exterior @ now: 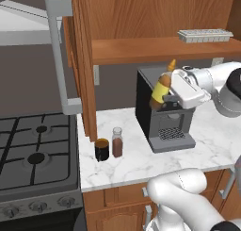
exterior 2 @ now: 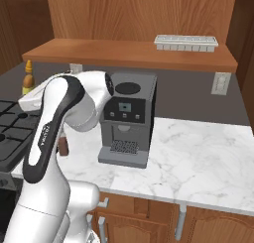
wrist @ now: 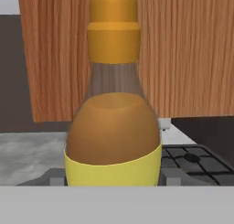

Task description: Pick the cinnamon and honey bottle from the cabinet and place them next to the mug.

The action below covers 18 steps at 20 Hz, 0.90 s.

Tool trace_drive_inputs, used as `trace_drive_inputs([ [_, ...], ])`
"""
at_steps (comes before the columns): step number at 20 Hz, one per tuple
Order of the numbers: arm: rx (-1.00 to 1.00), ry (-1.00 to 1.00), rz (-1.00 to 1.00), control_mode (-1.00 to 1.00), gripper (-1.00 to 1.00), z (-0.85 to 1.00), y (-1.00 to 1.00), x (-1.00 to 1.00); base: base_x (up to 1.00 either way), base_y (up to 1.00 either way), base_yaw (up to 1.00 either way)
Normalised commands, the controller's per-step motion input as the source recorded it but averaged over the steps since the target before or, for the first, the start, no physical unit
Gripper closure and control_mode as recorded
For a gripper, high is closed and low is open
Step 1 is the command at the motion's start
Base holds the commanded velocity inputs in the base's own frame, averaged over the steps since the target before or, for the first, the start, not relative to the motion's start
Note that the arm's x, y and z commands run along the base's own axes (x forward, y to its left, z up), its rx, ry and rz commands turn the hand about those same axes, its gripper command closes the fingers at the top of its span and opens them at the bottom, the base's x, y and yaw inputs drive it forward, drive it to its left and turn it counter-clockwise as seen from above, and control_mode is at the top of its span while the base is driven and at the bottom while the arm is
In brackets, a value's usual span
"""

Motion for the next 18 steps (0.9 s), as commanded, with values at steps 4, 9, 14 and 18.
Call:
trace_drive_inputs([
  [4, 0.00, 0.00, 0.19, -1.00, 1.00, -0.30, 0.14, -0.02, 0.00, 0.00, 0.00],
  [9, 0.00, 0.00, 0.15, -1.00, 1.00, -0.41, 0.07, 0.00, 0.00, 0.00, 0.00],
  [14, 0.00, 0.00, 0.13, -1.00, 1.00, -0.45, 0.15, -0.06, 0.00, 0.00, 0.00],
  [18, 0.00, 0.00, 0.11, -1.00, 1.00, -0.48, 0.14, -0.23, 0.00, 0.00, 0.00],
])
